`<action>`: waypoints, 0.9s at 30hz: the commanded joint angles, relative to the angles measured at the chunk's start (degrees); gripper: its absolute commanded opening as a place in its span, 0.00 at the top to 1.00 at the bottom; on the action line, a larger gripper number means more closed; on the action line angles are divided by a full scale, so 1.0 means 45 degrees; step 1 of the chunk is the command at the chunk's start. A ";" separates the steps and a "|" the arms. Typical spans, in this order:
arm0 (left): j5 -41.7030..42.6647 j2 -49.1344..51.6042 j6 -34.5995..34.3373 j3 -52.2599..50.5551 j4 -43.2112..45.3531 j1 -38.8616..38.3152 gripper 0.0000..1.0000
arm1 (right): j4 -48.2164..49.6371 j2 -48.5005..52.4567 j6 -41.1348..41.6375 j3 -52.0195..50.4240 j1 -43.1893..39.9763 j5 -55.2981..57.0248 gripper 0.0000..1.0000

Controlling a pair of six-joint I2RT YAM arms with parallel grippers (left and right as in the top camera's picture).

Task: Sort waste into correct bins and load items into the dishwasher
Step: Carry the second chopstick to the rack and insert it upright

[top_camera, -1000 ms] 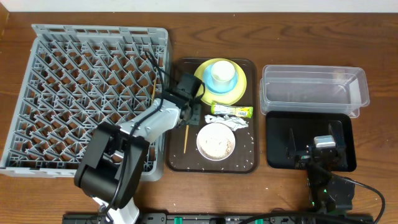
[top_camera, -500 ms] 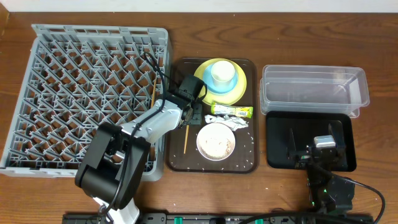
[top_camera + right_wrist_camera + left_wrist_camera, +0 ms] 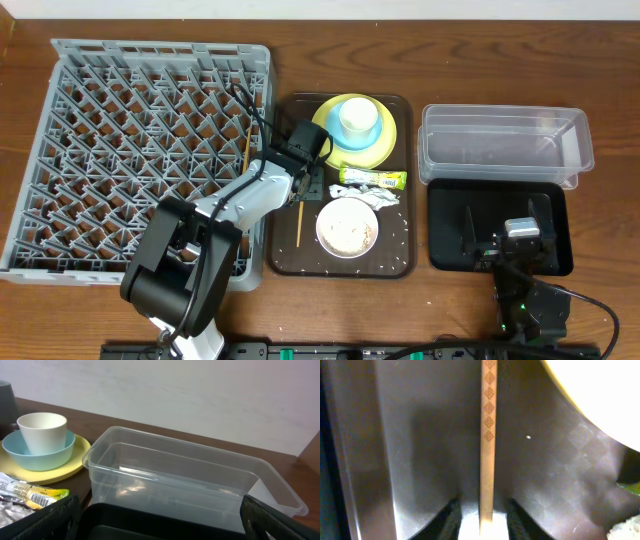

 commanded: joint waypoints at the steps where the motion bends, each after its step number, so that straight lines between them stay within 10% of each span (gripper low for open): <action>1: -0.0112 0.0316 -0.0155 -0.0219 -0.0369 0.0019 0.67 | -0.0058 -0.0068 -0.0136 -0.0019 0.0083 -0.0015 0.01; 9: -0.0107 0.0408 -0.0374 -0.0306 -0.0447 -0.0063 0.92 | -0.0058 -0.0068 -0.0136 -0.0019 0.0083 -0.0015 0.01; 27: -0.0869 -0.3366 -0.0369 0.0097 -0.1739 -0.0058 0.92 | -0.0058 -0.0068 -0.0136 -0.0019 0.0083 -0.0015 0.01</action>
